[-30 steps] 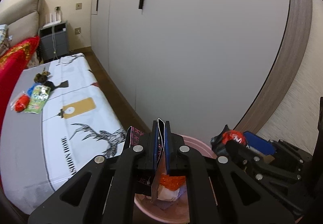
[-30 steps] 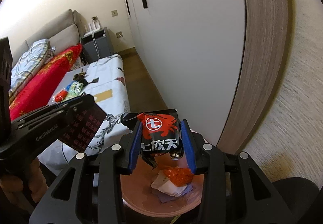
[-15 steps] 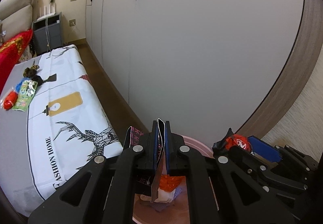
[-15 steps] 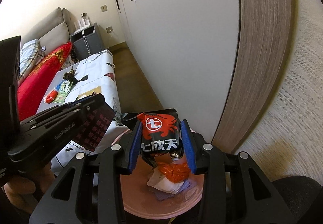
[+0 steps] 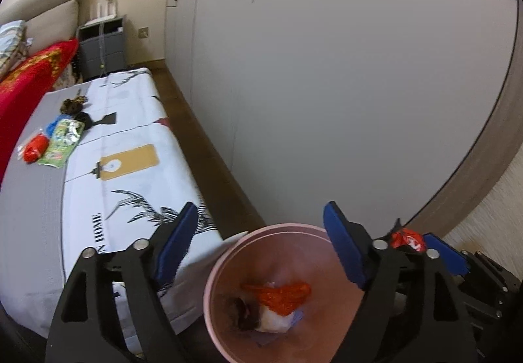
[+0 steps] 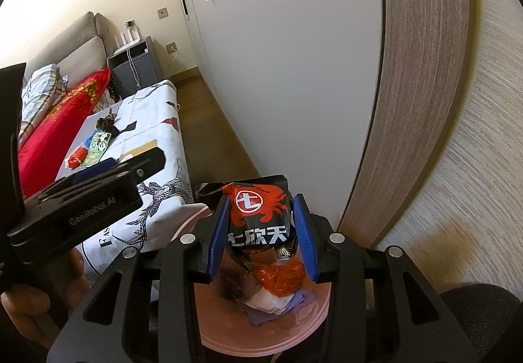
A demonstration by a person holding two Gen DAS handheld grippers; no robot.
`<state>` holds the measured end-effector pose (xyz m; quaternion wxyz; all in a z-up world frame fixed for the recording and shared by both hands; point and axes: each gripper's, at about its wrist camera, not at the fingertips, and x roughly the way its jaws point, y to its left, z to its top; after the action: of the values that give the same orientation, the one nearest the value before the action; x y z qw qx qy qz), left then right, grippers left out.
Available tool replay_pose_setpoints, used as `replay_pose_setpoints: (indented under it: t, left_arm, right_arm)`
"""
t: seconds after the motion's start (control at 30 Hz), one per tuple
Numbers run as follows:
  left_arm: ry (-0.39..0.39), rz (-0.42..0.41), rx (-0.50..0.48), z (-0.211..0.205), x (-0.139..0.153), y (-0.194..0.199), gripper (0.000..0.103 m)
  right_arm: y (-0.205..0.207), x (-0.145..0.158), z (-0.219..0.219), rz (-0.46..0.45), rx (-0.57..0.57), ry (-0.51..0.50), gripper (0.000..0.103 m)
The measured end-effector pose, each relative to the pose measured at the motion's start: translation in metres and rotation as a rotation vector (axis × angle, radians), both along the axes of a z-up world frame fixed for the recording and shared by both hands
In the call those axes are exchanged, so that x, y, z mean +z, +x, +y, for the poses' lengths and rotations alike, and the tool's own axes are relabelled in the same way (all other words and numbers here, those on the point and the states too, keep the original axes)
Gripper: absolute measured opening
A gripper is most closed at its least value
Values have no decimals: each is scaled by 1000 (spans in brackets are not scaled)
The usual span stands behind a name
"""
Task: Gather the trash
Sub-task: 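Open the left gripper over the bin while the right releases the snack bag, then move both open grippers back over the table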
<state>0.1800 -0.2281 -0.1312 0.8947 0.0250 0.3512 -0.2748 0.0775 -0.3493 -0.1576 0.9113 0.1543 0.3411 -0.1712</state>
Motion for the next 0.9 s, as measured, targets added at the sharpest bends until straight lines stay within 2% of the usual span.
replay_pose_setpoints:
  t: [0.1, 0.13, 0.17, 0.2, 0.4, 0.57, 0.7, 0.9]
  left_arm:
    - [16, -18, 22, 4, 2, 0, 85]
    - [18, -24, 27, 5, 3, 0, 86]
    - [22, -32, 31, 7, 4, 0, 89]
    - [27, -43, 39, 9, 6, -1, 90]
    - [37, -62, 57, 17, 10, -1, 90]
    - [58, -90, 101, 34, 17, -3, 94]
    - [74, -116, 162, 59, 27, -4, 94]
    - [31, -135, 292, 119, 64, -6, 95]
  right_arm:
    - [1, 0, 0, -5, -2, -5, 40]
    - [2, 0, 0, -2, -4, -8, 45]
    - [2, 0, 0, -1, -8, -11, 54]
    - [1, 0, -1, -2, -16, -15, 58]
    - [1, 1, -4, -13, -31, -17, 66]
    - [-7, 8, -2, -55, -23, -23, 86]
    - [-15, 21, 11, -103, 37, -36, 91]
    - [-10, 55, 41, -185, 160, -40, 94]
